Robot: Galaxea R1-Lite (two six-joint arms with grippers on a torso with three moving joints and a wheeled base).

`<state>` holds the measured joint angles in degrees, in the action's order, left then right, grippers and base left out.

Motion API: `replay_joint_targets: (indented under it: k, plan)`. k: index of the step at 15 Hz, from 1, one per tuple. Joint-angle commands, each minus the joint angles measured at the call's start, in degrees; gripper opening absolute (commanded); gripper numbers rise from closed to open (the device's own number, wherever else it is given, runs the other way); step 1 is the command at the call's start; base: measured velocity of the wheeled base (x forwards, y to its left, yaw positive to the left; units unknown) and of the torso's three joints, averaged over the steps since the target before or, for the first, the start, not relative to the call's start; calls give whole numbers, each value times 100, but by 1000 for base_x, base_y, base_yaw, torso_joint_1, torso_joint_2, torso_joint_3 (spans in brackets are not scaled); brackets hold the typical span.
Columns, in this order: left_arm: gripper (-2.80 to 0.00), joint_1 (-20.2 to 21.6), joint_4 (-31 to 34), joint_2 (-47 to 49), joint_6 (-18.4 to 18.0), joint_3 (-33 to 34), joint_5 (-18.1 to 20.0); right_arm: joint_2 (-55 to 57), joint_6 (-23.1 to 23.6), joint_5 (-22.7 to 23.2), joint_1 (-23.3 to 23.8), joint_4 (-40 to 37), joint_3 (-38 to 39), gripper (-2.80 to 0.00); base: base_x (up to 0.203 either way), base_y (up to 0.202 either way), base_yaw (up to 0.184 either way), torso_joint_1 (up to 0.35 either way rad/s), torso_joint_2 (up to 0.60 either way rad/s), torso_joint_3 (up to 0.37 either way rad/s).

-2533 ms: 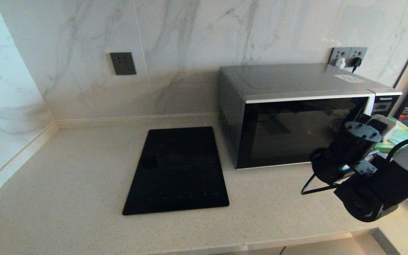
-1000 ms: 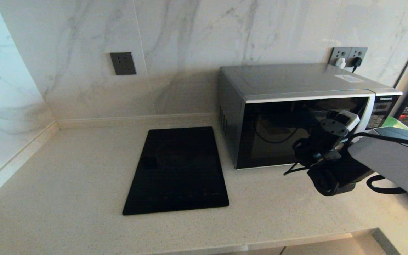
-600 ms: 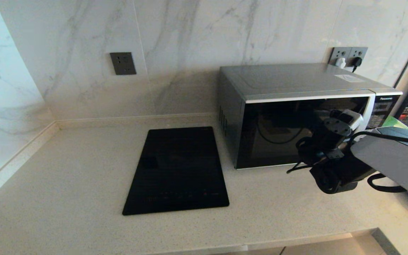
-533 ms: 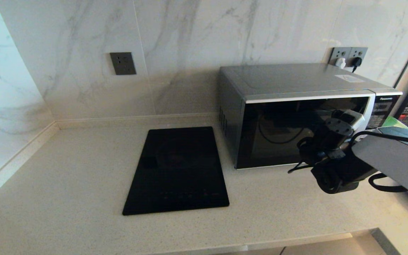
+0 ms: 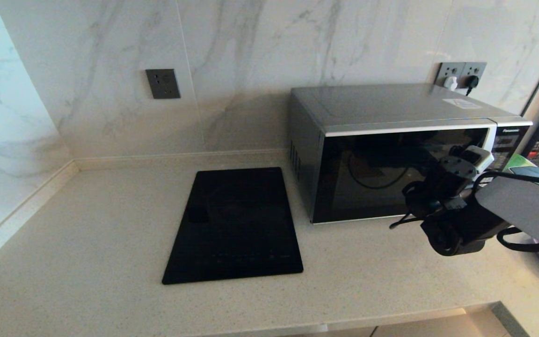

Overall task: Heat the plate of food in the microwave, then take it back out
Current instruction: Open the microwave oven

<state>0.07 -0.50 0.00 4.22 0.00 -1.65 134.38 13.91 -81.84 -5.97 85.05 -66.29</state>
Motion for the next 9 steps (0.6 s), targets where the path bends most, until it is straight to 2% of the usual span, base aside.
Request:
replay_joint_targets:
  k: [1,2,9]
  plan:
    - [-280,1,-3,9,9,0,-2,10,7,-61,26,46,2,0,0,0,0,0,0,0]
    - [-280,1,-3,9,9,0,-2,10,-2,-52,26,46,-7,-280,0,0,0,0,0,0]
    - [-280,1,-3,9,8,0,-2,71,15,-61,-27,46,-7,-280,0,0,0,0,0,0]
